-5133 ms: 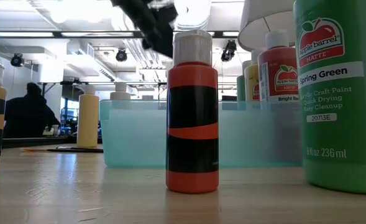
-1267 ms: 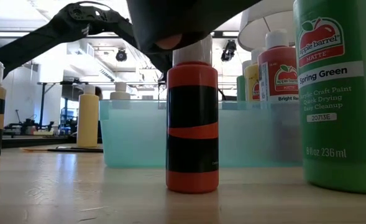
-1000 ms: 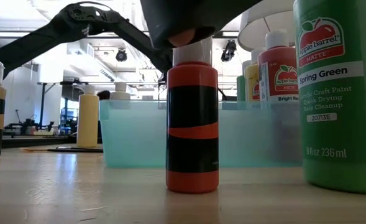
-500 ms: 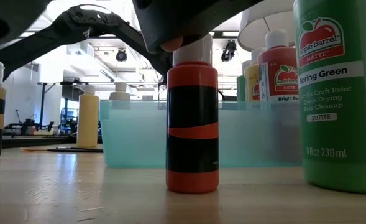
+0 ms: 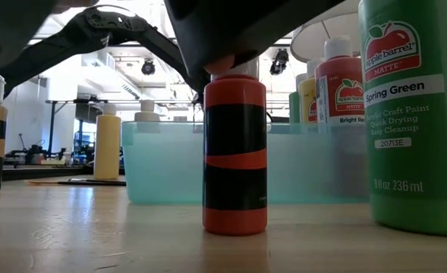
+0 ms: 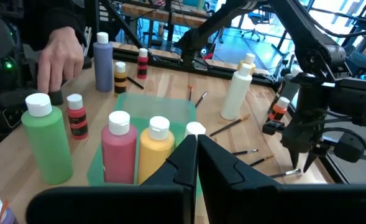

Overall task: Pick & Place Paint Supplies
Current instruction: Put the silver paintbrush into the yellow cup

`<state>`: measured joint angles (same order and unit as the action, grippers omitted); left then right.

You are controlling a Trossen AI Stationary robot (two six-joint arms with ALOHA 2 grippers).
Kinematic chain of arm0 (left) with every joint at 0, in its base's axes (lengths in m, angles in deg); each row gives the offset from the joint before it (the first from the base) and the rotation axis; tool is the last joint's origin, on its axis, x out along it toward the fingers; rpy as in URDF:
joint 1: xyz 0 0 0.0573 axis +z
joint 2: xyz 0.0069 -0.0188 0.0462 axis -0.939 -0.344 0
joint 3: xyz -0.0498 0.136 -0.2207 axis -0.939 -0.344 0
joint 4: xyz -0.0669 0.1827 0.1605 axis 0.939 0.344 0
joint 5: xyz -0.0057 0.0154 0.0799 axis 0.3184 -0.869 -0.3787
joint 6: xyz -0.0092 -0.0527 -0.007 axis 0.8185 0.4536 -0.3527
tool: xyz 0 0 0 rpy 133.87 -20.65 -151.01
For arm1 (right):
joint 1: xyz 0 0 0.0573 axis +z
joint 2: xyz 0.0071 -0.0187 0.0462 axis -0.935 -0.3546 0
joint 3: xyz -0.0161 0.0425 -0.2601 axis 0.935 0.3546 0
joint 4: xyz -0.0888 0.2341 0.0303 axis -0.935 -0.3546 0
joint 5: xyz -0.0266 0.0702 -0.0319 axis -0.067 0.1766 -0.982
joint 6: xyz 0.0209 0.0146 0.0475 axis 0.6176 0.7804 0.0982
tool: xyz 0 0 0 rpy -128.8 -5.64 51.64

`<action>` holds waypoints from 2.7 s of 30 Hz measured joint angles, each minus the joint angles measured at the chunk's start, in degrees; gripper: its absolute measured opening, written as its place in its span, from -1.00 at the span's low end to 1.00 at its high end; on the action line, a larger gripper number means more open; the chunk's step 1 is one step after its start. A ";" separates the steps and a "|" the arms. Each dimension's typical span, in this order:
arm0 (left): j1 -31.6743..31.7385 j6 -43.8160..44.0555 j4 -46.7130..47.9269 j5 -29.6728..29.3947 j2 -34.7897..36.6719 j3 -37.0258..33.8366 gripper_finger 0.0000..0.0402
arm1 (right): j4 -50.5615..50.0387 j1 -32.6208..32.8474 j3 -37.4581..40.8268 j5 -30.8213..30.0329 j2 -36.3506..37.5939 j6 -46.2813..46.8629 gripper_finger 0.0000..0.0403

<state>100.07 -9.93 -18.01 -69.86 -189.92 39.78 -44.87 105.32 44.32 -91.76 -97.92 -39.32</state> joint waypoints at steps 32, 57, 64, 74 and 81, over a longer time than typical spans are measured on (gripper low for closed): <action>0.09 5.85 0.19 2.13 0.07 -0.44 -0.99 | 0.00 0.01 0.00 0.00 0.00 0.00 -0.96; -0.41 25.03 13.74 -0.65 9.41 3.30 -1.00 | 0.00 -0.01 0.00 0.01 0.00 0.00 -0.96; -0.98 34.77 16.44 0.35 13.45 3.34 -1.00 | 2.92 0.09 -0.98 5.31 0.90 9.79 -0.96; -1.04 56.47 16.94 17.06 17.31 3.34 -1.00 | 3.16 0.14 -1.20 6.20 0.46 16.09 -0.96; -1.20 68.78 13.51 46.32 17.88 3.34 -1.00 | 2.70 0.12 -1.20 6.16 0.46 15.87 -0.96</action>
<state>98.87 58.85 -4.50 -23.54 -172.04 43.13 -42.17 105.44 43.12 -85.61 -97.46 -23.45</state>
